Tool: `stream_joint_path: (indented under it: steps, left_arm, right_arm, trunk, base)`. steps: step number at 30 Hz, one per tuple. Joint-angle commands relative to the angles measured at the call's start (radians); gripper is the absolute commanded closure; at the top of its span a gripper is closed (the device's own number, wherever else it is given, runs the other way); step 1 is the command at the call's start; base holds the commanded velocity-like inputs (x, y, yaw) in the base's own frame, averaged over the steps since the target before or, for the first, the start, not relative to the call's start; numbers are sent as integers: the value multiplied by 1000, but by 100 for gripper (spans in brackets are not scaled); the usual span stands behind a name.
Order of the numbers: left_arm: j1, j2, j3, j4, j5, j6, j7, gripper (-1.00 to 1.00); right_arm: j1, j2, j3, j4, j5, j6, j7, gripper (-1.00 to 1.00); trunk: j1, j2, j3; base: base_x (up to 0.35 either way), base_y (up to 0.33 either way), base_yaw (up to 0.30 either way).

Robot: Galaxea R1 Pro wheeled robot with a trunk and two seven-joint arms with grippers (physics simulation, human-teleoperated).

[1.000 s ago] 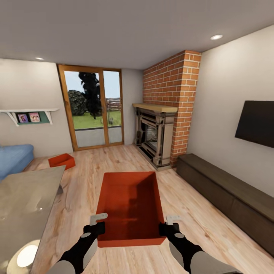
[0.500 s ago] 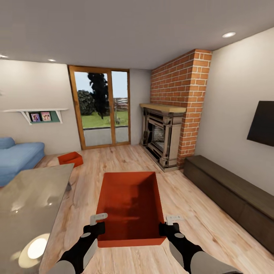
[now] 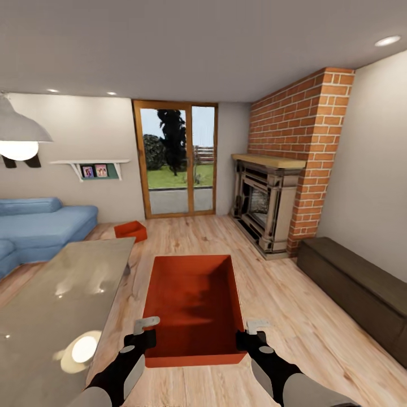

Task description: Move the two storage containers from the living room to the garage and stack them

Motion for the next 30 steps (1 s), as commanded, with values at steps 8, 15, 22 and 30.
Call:
stream_joint_path:
  steps: [8, 15, 22, 30]
  left_arm:
    - [0, -1, 11, -21, -6, 1, 5, 100]
    - [0, -1, 11, -21, -6, 1, 6, 100]
    - [0, -1, 11, -21, -6, 1, 6, 100]
    - [0, 0, 11, -21, -6, 1, 7, 100]
  right_arm:
    - [0, -1, -5, 5, -10, -4, -9, 100]
    - [0, -1, -5, 5, -10, -4, -9, 100]
    - [0, -1, -5, 5, -9, -4, -9, 100]
    - [0, -1, -5, 5, -10, -4, -9, 100]
  trunk:
    - [0, -1, 0]
    - [0, -1, 0]
    - [0, -1, 0]
    - [0, -1, 0]
  base:
    - [0, 0, 300]
    - [0, 0, 300]
    - [0, 0, 300]
    - [0, 0, 300]
